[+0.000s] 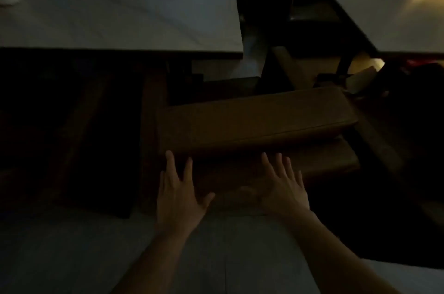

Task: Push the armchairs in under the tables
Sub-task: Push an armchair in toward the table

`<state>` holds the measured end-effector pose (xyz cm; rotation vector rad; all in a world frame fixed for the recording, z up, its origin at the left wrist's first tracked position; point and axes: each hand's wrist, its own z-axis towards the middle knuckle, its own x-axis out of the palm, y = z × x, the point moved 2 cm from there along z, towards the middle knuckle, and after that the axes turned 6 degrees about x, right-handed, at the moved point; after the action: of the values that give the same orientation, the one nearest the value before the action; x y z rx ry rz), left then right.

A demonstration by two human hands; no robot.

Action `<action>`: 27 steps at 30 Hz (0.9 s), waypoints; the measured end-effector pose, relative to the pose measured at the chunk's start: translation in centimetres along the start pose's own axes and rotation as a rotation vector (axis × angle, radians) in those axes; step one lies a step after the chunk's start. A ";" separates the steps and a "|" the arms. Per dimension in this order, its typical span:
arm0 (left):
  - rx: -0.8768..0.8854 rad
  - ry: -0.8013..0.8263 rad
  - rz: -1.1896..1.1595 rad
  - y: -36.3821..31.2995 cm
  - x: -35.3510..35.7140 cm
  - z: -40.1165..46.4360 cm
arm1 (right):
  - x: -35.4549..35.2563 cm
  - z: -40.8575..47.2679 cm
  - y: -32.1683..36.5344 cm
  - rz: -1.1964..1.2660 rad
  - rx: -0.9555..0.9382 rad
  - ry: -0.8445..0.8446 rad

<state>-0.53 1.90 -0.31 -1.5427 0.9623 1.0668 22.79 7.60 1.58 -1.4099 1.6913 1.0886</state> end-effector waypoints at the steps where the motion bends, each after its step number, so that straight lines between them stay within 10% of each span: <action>1: 0.033 -0.023 0.020 -0.5 0.8 0.1 | 0.6 0.5 -0.5 -0.024 -0.012 0.016; 6: 0.291 -0.020 0.104 -1.6 6.6 1.0 | 2.9 4.2 -2.3 -0.107 -0.014 -0.027; 27: 0.357 -0.110 0.150 0.9 8.4 4.9 | 6.7 7.4 -1.9 -0.168 -0.031 -0.240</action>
<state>0.30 5.93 -9.17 -1.1246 1.1357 1.0082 23.28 11.31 -7.85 -1.3545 1.3671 1.1427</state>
